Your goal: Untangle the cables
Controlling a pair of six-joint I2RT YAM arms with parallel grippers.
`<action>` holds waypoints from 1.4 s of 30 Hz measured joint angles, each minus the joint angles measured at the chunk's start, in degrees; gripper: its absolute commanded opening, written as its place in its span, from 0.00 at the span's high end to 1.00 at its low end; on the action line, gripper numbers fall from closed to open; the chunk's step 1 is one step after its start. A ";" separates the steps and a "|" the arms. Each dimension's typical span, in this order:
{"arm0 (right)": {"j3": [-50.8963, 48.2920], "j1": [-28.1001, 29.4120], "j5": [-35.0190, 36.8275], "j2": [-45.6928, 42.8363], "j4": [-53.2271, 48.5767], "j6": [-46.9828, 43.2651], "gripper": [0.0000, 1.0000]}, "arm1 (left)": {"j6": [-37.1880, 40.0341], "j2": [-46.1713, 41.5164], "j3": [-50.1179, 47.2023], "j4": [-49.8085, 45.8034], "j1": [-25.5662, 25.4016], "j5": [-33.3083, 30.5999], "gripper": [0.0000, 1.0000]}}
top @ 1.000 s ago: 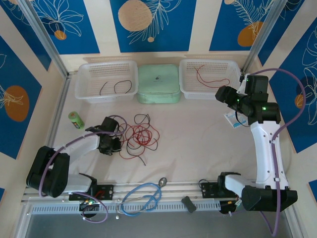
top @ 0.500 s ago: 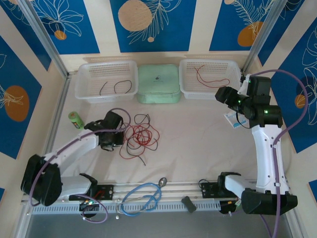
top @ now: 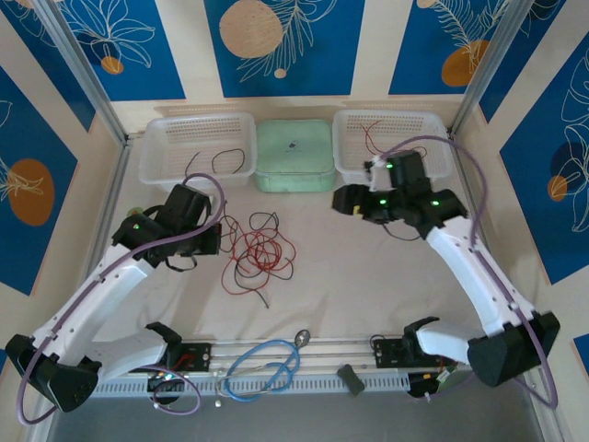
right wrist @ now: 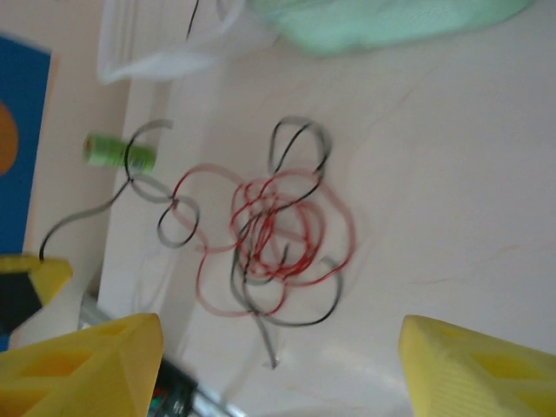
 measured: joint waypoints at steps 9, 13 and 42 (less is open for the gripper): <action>0.07 17.70 -2.71 17.75 12.09 9.51 0.38 | 0.04 -0.37 2.27 -0.28 -0.04 -0.07 1.00; 2.56 19.85 -2.80 22.14 16.63 13.20 0.39 | 0.07 -0.39 2.58 -0.24 -0.04 -0.04 1.00; 38.62 20.92 -15.13 53.64 24.63 32.17 0.48 | 0.07 -0.48 2.43 0.39 -0.04 0.24 1.00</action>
